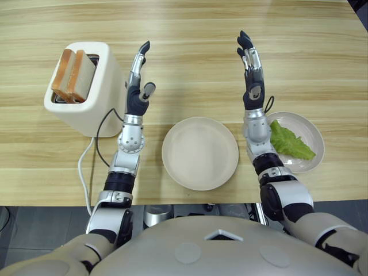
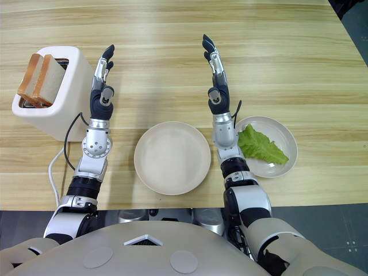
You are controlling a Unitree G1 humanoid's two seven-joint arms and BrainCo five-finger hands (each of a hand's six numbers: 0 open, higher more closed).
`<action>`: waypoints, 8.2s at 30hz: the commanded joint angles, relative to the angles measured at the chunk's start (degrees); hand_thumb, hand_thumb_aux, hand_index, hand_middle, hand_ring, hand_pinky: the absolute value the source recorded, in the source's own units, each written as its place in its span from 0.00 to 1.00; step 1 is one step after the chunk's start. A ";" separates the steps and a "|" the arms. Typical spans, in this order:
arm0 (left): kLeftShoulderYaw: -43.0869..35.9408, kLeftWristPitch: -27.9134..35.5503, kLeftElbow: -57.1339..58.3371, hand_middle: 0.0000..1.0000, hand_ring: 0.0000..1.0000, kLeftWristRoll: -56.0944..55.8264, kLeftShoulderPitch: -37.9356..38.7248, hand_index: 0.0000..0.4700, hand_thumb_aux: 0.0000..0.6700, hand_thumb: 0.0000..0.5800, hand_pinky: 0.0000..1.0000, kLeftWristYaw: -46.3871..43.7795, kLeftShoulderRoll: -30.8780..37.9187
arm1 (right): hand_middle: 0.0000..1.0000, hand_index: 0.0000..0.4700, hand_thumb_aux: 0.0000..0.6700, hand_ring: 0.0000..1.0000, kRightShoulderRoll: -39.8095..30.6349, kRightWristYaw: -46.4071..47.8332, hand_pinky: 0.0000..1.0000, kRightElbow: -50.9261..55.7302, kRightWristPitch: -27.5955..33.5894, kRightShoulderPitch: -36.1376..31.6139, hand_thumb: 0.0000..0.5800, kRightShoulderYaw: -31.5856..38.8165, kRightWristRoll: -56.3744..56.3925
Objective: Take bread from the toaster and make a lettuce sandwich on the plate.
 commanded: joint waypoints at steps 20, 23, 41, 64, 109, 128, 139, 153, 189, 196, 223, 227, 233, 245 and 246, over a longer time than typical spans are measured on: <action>10.85 9.25 -24.07 0.00 0.00 18.29 3.41 0.00 0.00 0.00 0.00 7.62 8.34 | 0.00 0.00 0.00 0.00 0.58 0.30 0.00 1.10 0.23 -1.03 0.00 0.45 0.37; 15.11 19.63 -30.16 0.00 0.00 24.03 5.47 0.00 0.00 0.00 0.00 3.03 12.96 | 0.00 0.00 0.00 0.00 0.77 0.53 0.00 1.55 0.36 -1.50 0.00 0.68 0.65; 20.70 44.32 -17.97 0.00 0.00 24.53 12.82 0.00 0.00 0.00 0.00 -3.32 25.31 | 0.00 0.00 0.00 0.00 0.72 0.36 0.00 2.59 0.09 -2.07 0.00 0.73 0.50; 17.09 45.22 -14.38 0.00 0.00 22.54 10.97 0.98 1.00 1.00 0.00 0.94 25.65 | 0.00 0.00 0.00 0.00 0.27 -0.42 0.00 2.25 -0.34 -1.57 0.00 0.71 -0.02; -2.70 40.93 -39.27 1.00 1.00 -18.96 5.66 0.98 1.00 1.00 1.00 -31.53 15.90 | 0.00 0.00 0.00 0.00 -39.51 -39.79 0.00 -16.43 17.96 29.12 0.00 -8.27 -43.75; -16.71 39.71 -22.21 1.00 1.00 -10.20 13.29 0.98 1.00 1.00 1.00 -34.82 10.56 | 0.00 0.00 0.00 0.00 -45.14 -50.77 0.00 6.62 26.84 18.48 0.00 16.49 -47.97; -18.06 36.82 -18.01 1.00 1.00 -4.19 11.03 0.98 1.00 1.00 1.00 -35.67 12.62 | 0.00 0.68 0.70 0.00 -45.22 -51.62 0.00 8.50 26.62 15.51 0.91 21.52 -45.71; -23.84 33.57 -12.26 1.00 1.00 7.37 10.23 0.98 1.00 1.00 1.00 -36.03 17.24 | 0.00 0.70 0.71 0.00 -44.16 -50.64 0.00 11.30 25.48 15.07 0.92 25.09 -43.28; -25.81 32.21 -12.57 0.00 0.00 26.14 2.78 0.00 0.00 0.00 0.00 -27.00 18.84 | 0.93 0.98 1.00 0.93 -44.85 -45.02 0.93 7.93 19.44 12.41 1.00 22.93 -33.57; -22.49 36.32 -20.33 0.00 0.00 32.80 3.01 0.00 0.00 0.00 0.00 -24.72 21.54 | 1.00 0.98 1.00 1.00 -46.72 -42.51 1.00 -4.37 16.52 12.83 1.00 18.28 -31.18; 2.94 42.91 -39.78 0.00 0.00 29.87 2.74 0.00 0.00 0.00 0.00 -11.77 21.63 | 1.00 0.98 1.00 1.00 -23.55 -9.28 1.00 -26.89 12.10 9.22 1.00 20.49 -21.27; 9.46 44.22 -41.20 0.00 0.00 29.32 5.47 0.00 0.00 0.00 0.00 -11.67 23.37 | 1.00 0.98 1.00 1.00 -20.07 -2.40 1.00 -23.37 11.25 9.35 1.00 24.27 -19.20; 15.66 46.20 -36.56 0.00 0.00 29.11 9.73 0.00 0.00 0.00 0.00 -11.15 26.23 | 1.00 0.98 1.00 1.00 -18.83 4.04 1.00 -16.64 12.64 8.28 1.00 26.60 -20.10; 15.45 48.53 -32.94 0.00 0.00 28.47 14.29 0.00 0.00 0.00 0.00 -11.00 26.21 | 1.00 0.98 1.00 1.00 -19.50 6.95 1.00 -13.12 15.91 6.62 1.00 25.28 -21.82; 15.32 48.59 -32.68 0.00 0.00 28.43 14.08 0.00 0.00 0.00 0.00 -10.93 26.24 | 1.00 0.98 1.00 1.00 -19.50 7.27 1.00 -13.29 15.97 6.75 1.00 25.33 -21.68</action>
